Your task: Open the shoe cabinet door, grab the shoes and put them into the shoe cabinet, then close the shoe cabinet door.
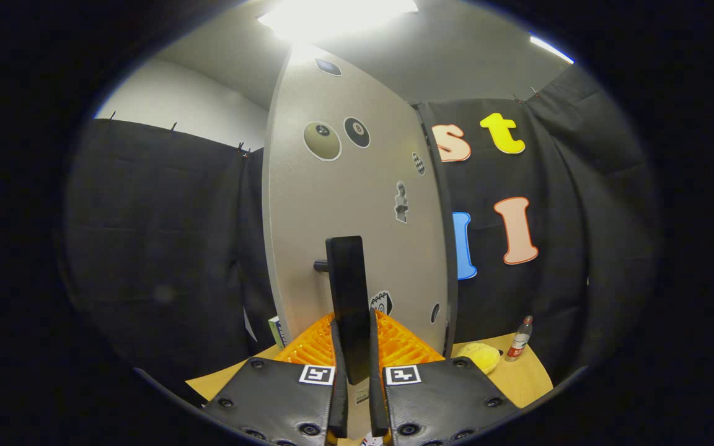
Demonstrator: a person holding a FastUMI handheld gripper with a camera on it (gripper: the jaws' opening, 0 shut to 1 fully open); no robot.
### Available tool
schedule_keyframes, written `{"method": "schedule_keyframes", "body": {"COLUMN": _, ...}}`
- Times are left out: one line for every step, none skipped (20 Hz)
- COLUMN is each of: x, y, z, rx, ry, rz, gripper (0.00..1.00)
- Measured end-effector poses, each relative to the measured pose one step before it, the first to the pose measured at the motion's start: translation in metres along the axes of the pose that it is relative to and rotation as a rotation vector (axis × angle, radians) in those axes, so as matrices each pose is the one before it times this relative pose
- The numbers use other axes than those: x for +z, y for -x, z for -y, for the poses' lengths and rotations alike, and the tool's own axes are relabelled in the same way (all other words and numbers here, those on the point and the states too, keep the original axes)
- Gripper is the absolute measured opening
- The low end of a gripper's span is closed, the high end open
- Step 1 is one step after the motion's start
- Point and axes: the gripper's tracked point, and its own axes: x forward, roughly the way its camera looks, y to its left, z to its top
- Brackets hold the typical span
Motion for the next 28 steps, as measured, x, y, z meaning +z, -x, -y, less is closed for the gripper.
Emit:
{"method": "schedule_keyframes", "body": {"x": 0.00102, "y": 0.0019, "z": 0.0072, "rx": -0.02824, "ry": 0.00552, "rz": 0.00373, "gripper": 0.15}}
{"method": "schedule_keyframes", "body": {"x": 0.00026, "y": 0.00151, "z": 0.00868, "rx": -0.03423, "ry": 0.00661, "rz": -0.00288, "gripper": 0.15}}
{"method": "schedule_keyframes", "body": {"x": 0.00084, "y": 0.00122, "z": 0.00961, "rx": -0.04284, "ry": 0.00809, "rz": 0.00432, "gripper": 0.15}}
{"method": "schedule_keyframes", "body": {"x": -0.00048, "y": 0.00171, "z": 0.0097, "rx": -0.04567, "ry": 0.013, "rz": 0.00163, "gripper": 0.15}}
{"method": "schedule_keyframes", "body": {"x": 0.00244, "y": 0.00068, "z": 0.01061, "rx": -0.03751, "ry": 0.01236, "rz": 0.00783, "gripper": 0.15}}
{"method": "schedule_keyframes", "body": {"x": 0.0005, "y": 0.00099, "z": 0.00916, "rx": -0.03223, "ry": 0.00525, "rz": 0.00051, "gripper": 0.14}}
{"method": "schedule_keyframes", "body": {"x": 0.00136, "y": 0.0005, "z": 0.00878, "rx": -0.02987, "ry": -0.00361, "rz": 0.00383, "gripper": 0.14}}
{"method": "schedule_keyframes", "body": {"x": -0.00029, "y": 0.00053, "z": 0.00749, "rx": -0.03217, "ry": -0.0061, "rz": 0.00105, "gripper": 0.13}}
{"method": "schedule_keyframes", "body": {"x": -0.00117, "y": -0.00021, "z": 0.00294, "rx": -0.0087, "ry": -0.00916, "rz": -0.00763, "gripper": 0.11}}
{"method": "schedule_keyframes", "body": {"x": -0.00221, "y": 0.00298, "z": 0.00274, "rx": -0.01657, "ry": -0.01473, "rz": -0.00922, "gripper": 0.1}}
{"method": "schedule_keyframes", "body": {"x": -0.00174, "y": 0.00277, "z": -0.00167, "rx": -0.00453, "ry": -0.0145, "rz": -0.01164, "gripper": 0.08}}
{"method": "schedule_keyframes", "body": {"x": -0.00069, "y": 0.00103, "z": 0.00155, "rx": -0.0092, "ry": -0.00878, "rz": 0.00121, "gripper": 0.24}}
{"method": "schedule_keyframes", "body": {"x": 0.00165, "y": 0.00209, "z": 0.0056, "rx": -0.02287, "ry": 0.01283, "rz": 0.01161, "gripper": 0.39}}
{"method": "schedule_keyframes", "body": {"x": 0.0027, "y": -0.00018, "z": 0.00652, "rx": -0.01969, "ry": 0.00915, "rz": 0.01012, "gripper": 0.55}}
{"method": "schedule_keyframes", "body": {"x": 0.00404, "y": 0.00211, "z": 0.00208, "rx": -0.01216, "ry": -0.00282, "rz": 0.01828, "gripper": 0.7}}
{"method": "schedule_keyframes", "body": {"x": 0.00208, "y": -0.00157, "z": -0.00128, "rx": -0.00826, "ry": -0.00687, "rz": 0.01966, "gripper": 0.83}}
{"method": "schedule_keyframes", "body": {"x": 0.00208, "y": 0.00078, "z": -0.00033, "rx": -0.00988, "ry": -0.00465, "rz": 0.01446, "gripper": 0.84}}
{"method": "schedule_keyframes", "body": {"x": 0.00135, "y": -0.0003, "z": -0.00076, "rx": -0.00377, "ry": 0.00006, "rz": 0.01287, "gripper": 0.87}}
{"method": "schedule_keyframes", "body": {"x": 0.00273, "y": 0.00097, "z": -0.00323, "rx": 0.00727, "ry": 0.00035, "rz": 0.0152, "gripper": 0.89}}
{"method": "schedule_keyframes", "body": {"x": 0.00304, "y": 0.00103, "z": -0.00343, "rx": 0.01429, "ry": 0.00246, "rz": 0.01288, "gripper": 0.91}}
{"method": "schedule_keyframes", "body": {"x": 0.00111, "y": 0.00171, "z": -0.00498, "rx": 0.01607, "ry": 0.00933, "rz": 0.00979, "gripper": 0.93}}
{"method": "schedule_keyframes", "body": {"x": -0.0005, "y": 0.00085, "z": -0.00426, "rx": 0.02209, "ry": 0.01283, "rz": 0.00338, "gripper": 0.95}}
{"method": "schedule_keyframes", "body": {"x": -0.00191, "y": 0.00062, "z": -0.00481, "rx": 0.02103, "ry": 0.01728, "rz": -0.00254, "gripper": 0.97}}
{"method": "schedule_keyframes", "body": {"x": -0.00129, "y": 0.00118, "z": -0.002, "rx": 0.01583, "ry": 0.02072, "rz": -0.00526, "gripper": 0.97}}
{"method": "schedule_keyframes", "body": {"x": -0.00219, "y": 0.00112, "z": -0.00169, "rx": 0.01092, "ry": 0.02233, "rz": -0.00648, "gripper": 0.97}}
{"method": "schedule_keyframes", "body": {"x": -0.00239, "y": 0.00078, "z": -0.00226, "rx": 0.0102, "ry": 0.01745, "rz": -0.00883, "gripper": 0.97}}
{"method": "schedule_keyframes", "body": {"x": -0.0043, "y": 0.00096, "z": -0.00372, "rx": 0.01326, "ry": 0.01134, "rz": -0.01109, "gripper": 0.97}}
{"method": "schedule_keyframes", "body": {"x": -0.00447, "y": 0.00047, "z": -0.00516, "rx": 0.01672, "ry": 0.01039, "rz": -0.01357, "gripper": 0.98}}
